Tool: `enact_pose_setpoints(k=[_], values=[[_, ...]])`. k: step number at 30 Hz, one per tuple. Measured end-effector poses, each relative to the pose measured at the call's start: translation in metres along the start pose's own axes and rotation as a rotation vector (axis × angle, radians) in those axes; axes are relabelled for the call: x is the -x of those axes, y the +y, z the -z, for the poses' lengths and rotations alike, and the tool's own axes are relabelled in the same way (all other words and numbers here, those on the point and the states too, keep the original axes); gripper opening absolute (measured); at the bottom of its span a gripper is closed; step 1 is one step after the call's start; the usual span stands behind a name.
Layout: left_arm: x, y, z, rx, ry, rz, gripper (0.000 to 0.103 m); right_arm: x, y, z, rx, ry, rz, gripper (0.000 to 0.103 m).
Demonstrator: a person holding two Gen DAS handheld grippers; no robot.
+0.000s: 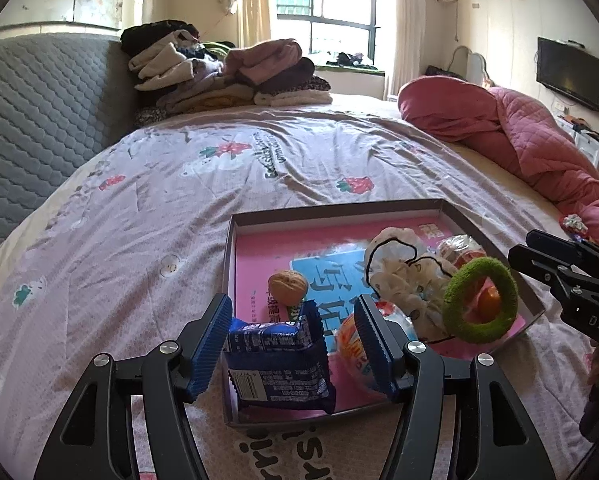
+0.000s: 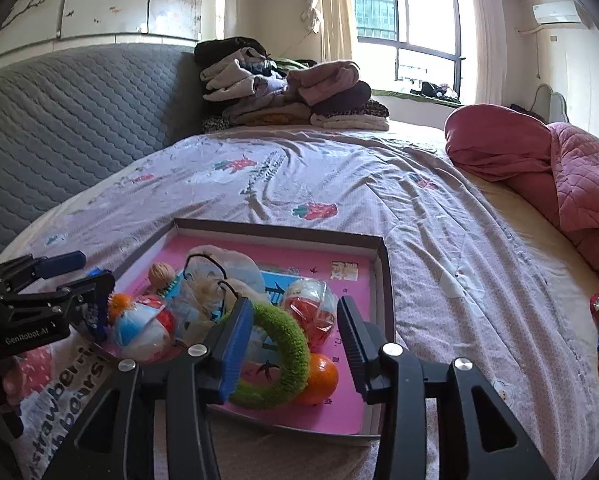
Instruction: Organize objects
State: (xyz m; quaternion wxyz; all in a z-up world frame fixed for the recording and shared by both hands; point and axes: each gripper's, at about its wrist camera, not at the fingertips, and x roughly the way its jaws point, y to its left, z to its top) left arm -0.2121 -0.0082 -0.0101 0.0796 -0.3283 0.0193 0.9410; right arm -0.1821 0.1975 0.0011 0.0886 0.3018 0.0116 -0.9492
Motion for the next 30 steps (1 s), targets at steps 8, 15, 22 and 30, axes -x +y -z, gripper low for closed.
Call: enact_pose_setpoints(k=[8, 15, 22, 30], values=[[0.019, -0.004, -0.008, 0.016, -0.027, -0.003, 0.065, 0.016, 0.0, -0.009, -0.021, -0.042, -0.033, 0.054], [0.038, -0.011, -0.014, 0.008, -0.051, -0.007, 0.075, 0.027, 0.001, -0.013, -0.027, -0.064, -0.037, 0.062], [0.056, -0.014, -0.016, 0.003, -0.078, -0.047, 0.076, 0.038, 0.0, -0.016, -0.04, -0.086, -0.028, 0.069], [0.076, -0.015, -0.017, 0.005, -0.094, -0.081, 0.076, 0.055, -0.001, -0.018, -0.052, -0.126, -0.035, 0.071]])
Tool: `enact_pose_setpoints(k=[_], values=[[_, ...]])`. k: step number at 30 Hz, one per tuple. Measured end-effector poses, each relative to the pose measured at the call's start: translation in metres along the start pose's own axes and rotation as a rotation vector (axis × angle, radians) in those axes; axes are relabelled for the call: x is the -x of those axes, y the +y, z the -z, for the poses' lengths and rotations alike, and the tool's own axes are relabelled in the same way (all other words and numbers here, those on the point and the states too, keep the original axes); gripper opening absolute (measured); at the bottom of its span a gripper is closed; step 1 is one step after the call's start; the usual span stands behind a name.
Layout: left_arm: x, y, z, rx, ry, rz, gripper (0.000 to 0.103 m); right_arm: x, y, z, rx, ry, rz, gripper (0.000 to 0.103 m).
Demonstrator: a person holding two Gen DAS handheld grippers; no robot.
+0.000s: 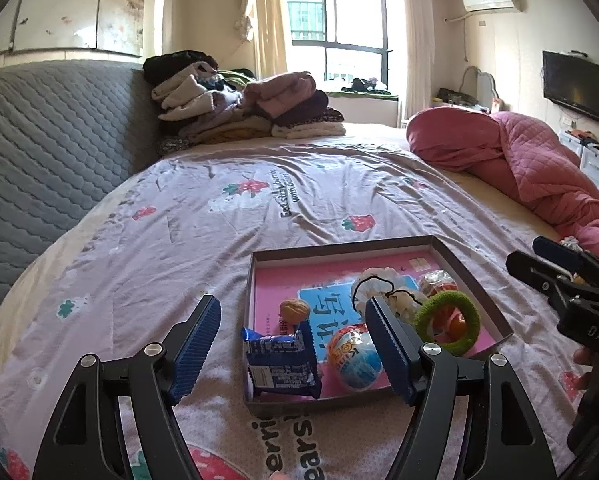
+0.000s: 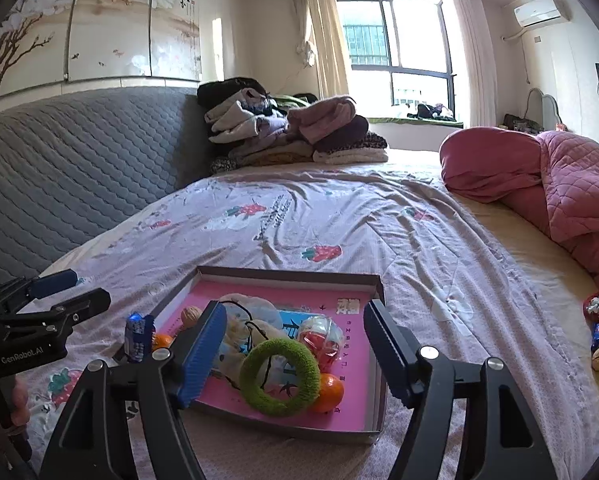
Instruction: Organize objects
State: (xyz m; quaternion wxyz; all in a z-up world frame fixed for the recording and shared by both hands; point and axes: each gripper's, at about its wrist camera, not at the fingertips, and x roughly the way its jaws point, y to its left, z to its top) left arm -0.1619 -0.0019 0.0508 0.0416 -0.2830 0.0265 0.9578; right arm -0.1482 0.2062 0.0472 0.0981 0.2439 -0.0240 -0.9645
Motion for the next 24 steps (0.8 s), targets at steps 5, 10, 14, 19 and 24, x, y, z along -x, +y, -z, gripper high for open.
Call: enact_pose_setpoints(k=[5, 10, 14, 19, 24], values=[[0.008, -0.003, 0.001, -0.012, -0.009, -0.016, 0.076, 0.012, 0.002, -0.003, -0.003, -0.024, -0.006, 0.071], [0.012, -0.004, 0.006, -0.002, 0.004, -0.019, 0.076, 0.023, 0.002, -0.002, -0.004, -0.044, -0.004, 0.071], [0.015, -0.004, 0.011, 0.007, 0.011, -0.029, 0.076, 0.028, 0.003, -0.001, -0.006, -0.054, 0.003, 0.071], [0.02, -0.007, 0.018, 0.009, 0.02, -0.019, 0.076, 0.037, 0.0, 0.007, -0.027, -0.062, -0.001, 0.071], [0.025, -0.009, 0.025, 0.015, 0.035, -0.005, 0.076, 0.043, -0.002, 0.016, -0.041, -0.071, -0.003, 0.071]])
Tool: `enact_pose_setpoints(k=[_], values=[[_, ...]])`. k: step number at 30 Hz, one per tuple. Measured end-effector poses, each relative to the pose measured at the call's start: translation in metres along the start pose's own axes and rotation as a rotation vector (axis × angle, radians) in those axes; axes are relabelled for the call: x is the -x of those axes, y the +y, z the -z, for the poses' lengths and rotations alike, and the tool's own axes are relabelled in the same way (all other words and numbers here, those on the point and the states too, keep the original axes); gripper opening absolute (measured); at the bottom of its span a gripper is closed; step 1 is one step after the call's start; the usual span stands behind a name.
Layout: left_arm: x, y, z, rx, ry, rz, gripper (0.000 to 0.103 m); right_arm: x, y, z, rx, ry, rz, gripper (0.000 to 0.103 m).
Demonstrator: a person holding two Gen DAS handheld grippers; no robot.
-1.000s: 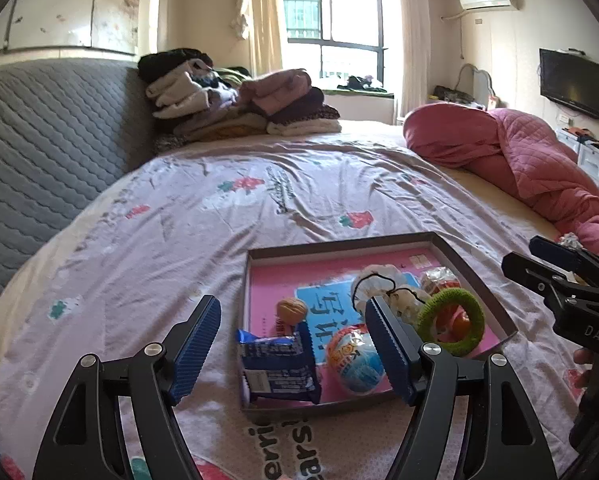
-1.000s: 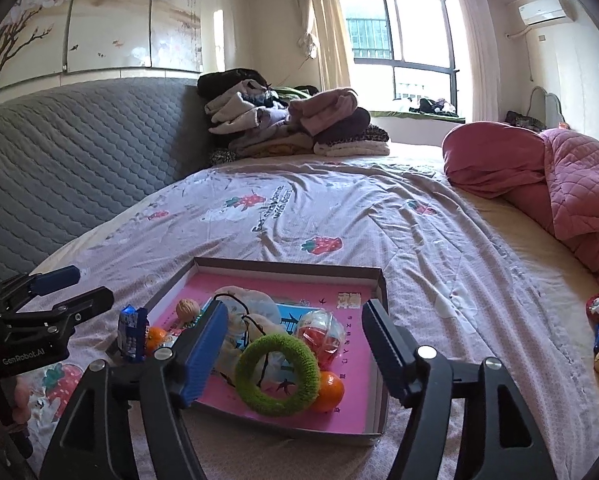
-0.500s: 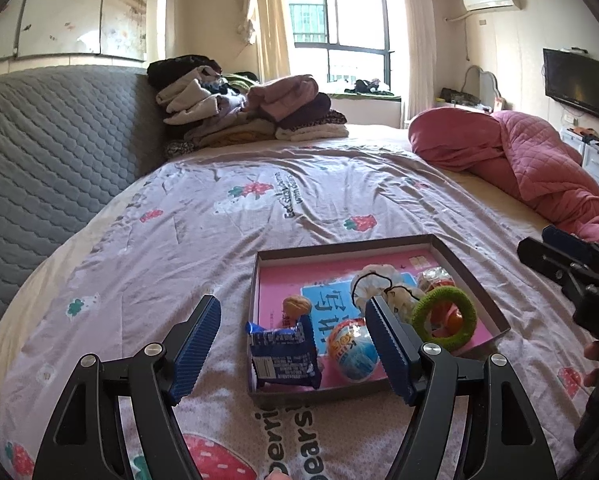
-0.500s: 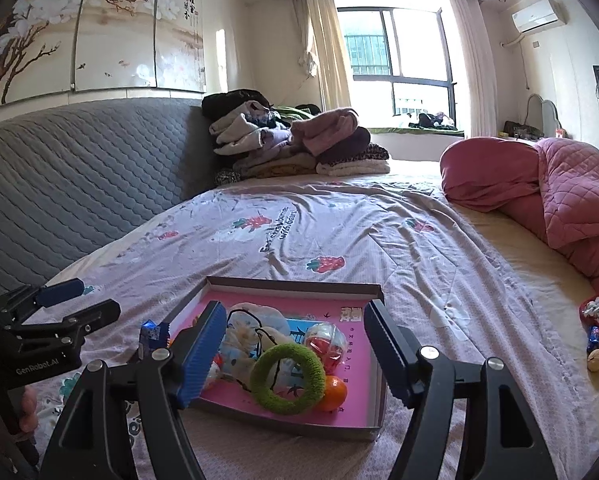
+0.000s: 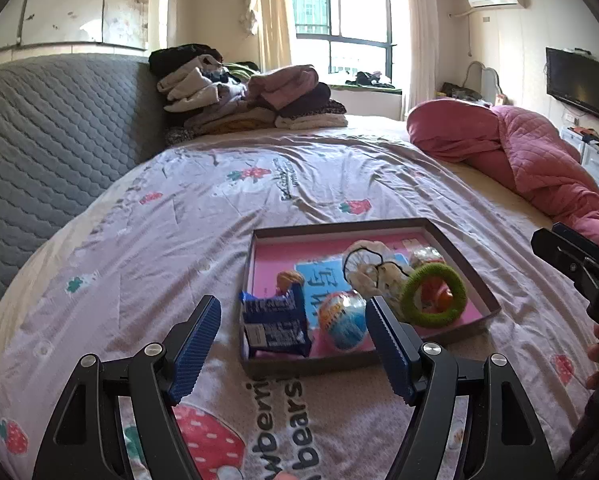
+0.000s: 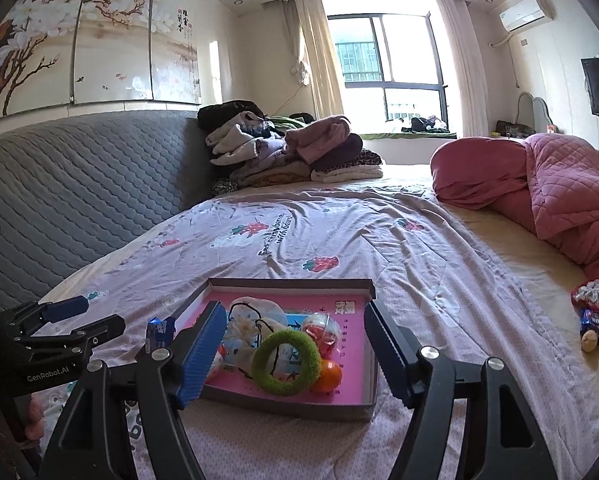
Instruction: Organize objects
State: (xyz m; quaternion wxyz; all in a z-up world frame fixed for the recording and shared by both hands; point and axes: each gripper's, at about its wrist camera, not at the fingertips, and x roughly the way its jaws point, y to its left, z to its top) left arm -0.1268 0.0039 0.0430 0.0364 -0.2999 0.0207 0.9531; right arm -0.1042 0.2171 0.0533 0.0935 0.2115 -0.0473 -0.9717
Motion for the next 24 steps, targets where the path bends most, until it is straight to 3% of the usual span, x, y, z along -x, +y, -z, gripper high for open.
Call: enact_pose_setpoints(k=[9, 24], values=[[0.01, -0.002, 0.022, -0.013, 0.007, -0.012, 0.076, 0.005, 0.003, 0.013, 0.002, 0.012, -0.004, 0.071], [0.01, 0.013, 0.041, 0.058, 0.035, -0.041, 0.076, 0.01, 0.013, 0.036, 0.022, 0.031, 0.006, 0.071]])
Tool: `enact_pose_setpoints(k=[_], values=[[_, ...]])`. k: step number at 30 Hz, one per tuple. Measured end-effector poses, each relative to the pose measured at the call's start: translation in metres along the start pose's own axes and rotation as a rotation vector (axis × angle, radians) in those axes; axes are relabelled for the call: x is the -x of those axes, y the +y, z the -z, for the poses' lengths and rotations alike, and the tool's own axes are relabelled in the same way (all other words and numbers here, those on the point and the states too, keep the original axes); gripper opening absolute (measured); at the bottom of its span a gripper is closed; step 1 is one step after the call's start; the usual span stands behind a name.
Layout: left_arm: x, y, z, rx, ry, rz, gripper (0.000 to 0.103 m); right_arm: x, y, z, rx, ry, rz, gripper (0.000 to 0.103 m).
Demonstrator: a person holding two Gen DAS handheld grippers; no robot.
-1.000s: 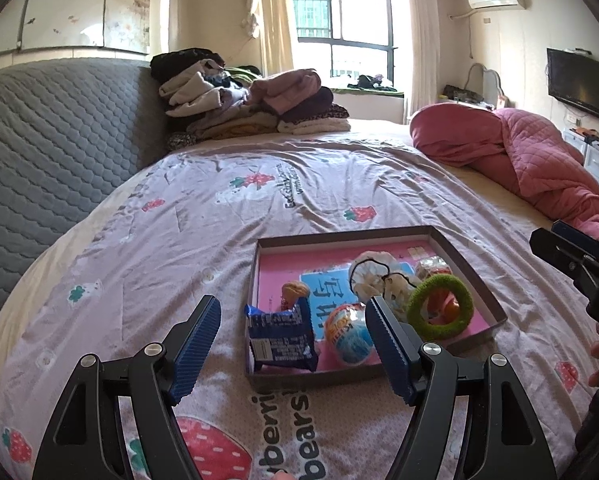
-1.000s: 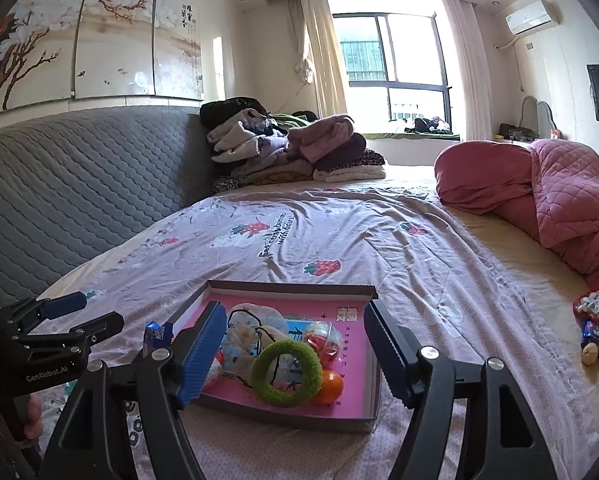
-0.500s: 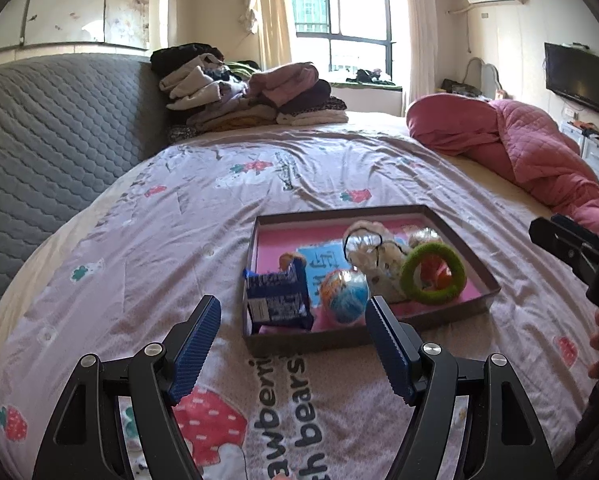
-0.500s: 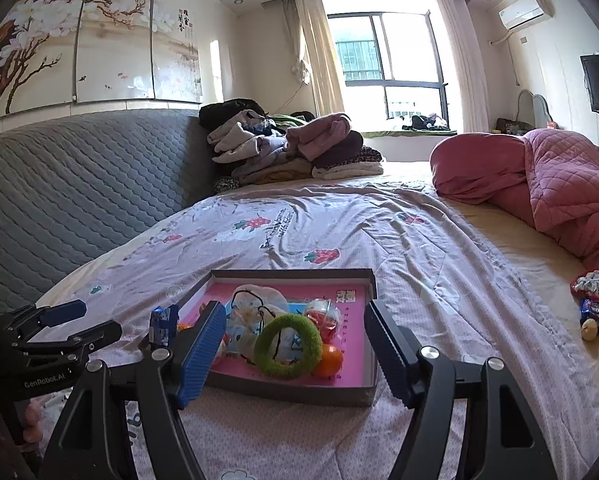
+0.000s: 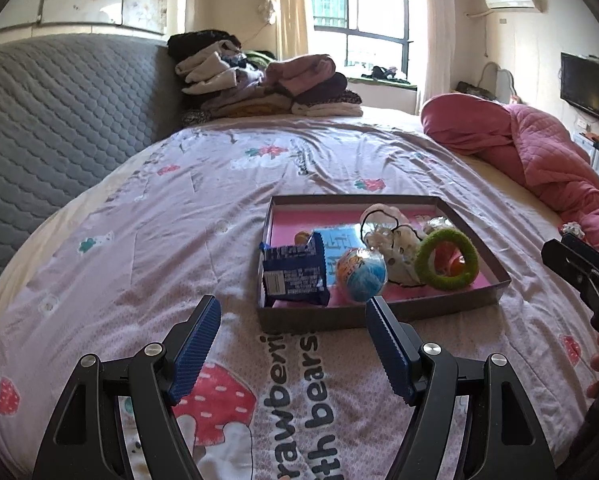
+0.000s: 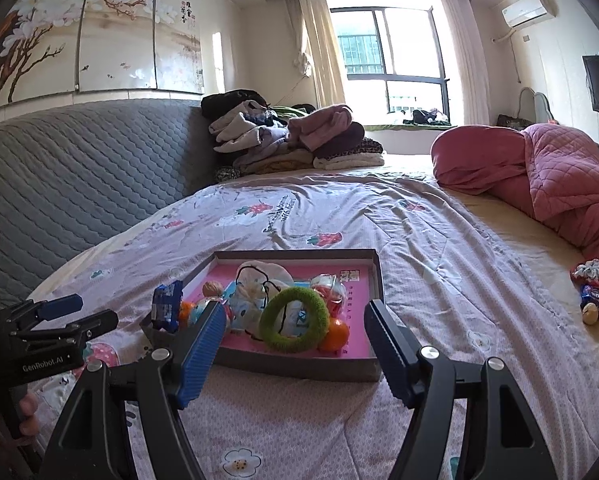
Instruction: Organize objects
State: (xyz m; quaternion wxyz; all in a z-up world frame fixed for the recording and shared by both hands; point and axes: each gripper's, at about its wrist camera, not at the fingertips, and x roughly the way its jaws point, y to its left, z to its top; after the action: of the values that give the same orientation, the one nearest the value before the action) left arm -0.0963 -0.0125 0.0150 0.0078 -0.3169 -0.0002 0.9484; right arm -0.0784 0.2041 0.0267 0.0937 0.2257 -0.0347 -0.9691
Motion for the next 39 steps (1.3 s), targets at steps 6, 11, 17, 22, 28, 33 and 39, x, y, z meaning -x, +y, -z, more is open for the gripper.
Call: enact_pose_setpoints(k=[6, 11, 17, 22, 28, 33, 39], values=[[0.003, 0.005, 0.006, 0.029, -0.007, 0.001, 0.076, 0.001, 0.004, 0.007, 0.03, 0.005, 0.019, 0.071], [0.0, 0.007, 0.014, 0.042, 0.009, -0.017, 0.076, -0.002, 0.004, 0.011, 0.03, 0.025, 0.029, 0.071], [-0.003, 0.009, 0.021, 0.04, 0.019, -0.025, 0.076, -0.006, -0.001, 0.017, 0.018, 0.049, 0.044, 0.071], [-0.012, 0.009, 0.029, 0.041, 0.039, -0.006, 0.076, -0.01, -0.005, 0.025, 0.0, 0.067, 0.043, 0.071], [-0.025, 0.007, 0.044, 0.02, 0.064, -0.025, 0.076, -0.018, -0.01, 0.038, -0.026, 0.109, 0.059, 0.071], [-0.032, 0.004, 0.051, 0.009, 0.08, -0.026, 0.076, -0.028, -0.015, 0.048, -0.041, 0.155, 0.061, 0.071], [-0.033, 0.003, 0.052, 0.004, 0.075, -0.023, 0.076, -0.033, -0.018, 0.053, -0.055, 0.179, 0.064, 0.071]])
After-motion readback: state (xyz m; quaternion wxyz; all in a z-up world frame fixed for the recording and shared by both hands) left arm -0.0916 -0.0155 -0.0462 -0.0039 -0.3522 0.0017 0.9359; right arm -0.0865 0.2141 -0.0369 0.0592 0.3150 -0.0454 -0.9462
